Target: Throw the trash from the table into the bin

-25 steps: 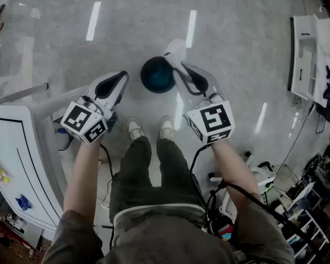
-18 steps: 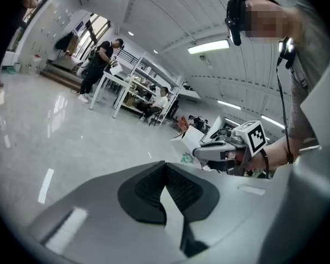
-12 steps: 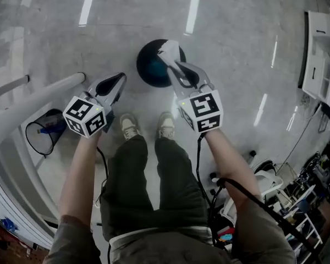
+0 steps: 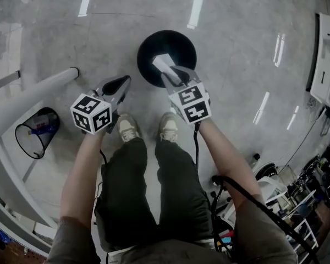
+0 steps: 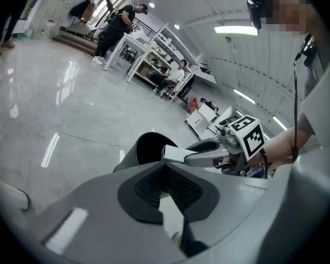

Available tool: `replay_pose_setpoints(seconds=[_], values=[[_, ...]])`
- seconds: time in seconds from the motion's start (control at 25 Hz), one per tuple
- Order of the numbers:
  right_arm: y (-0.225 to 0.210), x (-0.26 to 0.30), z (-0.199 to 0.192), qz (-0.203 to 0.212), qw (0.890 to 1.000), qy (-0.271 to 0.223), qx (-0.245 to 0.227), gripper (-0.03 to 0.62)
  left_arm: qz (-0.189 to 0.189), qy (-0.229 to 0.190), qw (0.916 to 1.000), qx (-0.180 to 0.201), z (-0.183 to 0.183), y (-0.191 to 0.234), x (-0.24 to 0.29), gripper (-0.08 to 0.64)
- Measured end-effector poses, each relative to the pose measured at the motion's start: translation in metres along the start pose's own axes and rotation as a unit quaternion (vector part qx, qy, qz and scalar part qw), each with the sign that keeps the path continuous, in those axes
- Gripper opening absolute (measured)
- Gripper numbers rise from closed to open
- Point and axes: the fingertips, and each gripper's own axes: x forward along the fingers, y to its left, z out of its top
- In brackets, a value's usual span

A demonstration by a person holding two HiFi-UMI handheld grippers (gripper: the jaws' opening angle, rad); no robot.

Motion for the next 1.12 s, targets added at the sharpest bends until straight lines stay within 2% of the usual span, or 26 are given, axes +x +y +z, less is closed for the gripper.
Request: replay_pose_setpoints(seconds=[0.28,0.76,1.12], values=[[0.001,0.016,-0.022,-0.004,1.0,0.028,0.007,0.104,-0.006,0.006,1.0,-0.005,-0.016,0.004,0.003,-0.002],[0.001,0.022,-0.049,-0.006,0.998,0.046,0.042,0.104,0.0,0.017,0.9998,-0.01,-0.032,0.009,0.0,-0.002],[0.003,0.019,-0.04,-0.01,0.998,0.041,0.047,0.104,0.001,0.018,0.9998,-0.004,-0.025,0.004,-0.004,-0.002]])
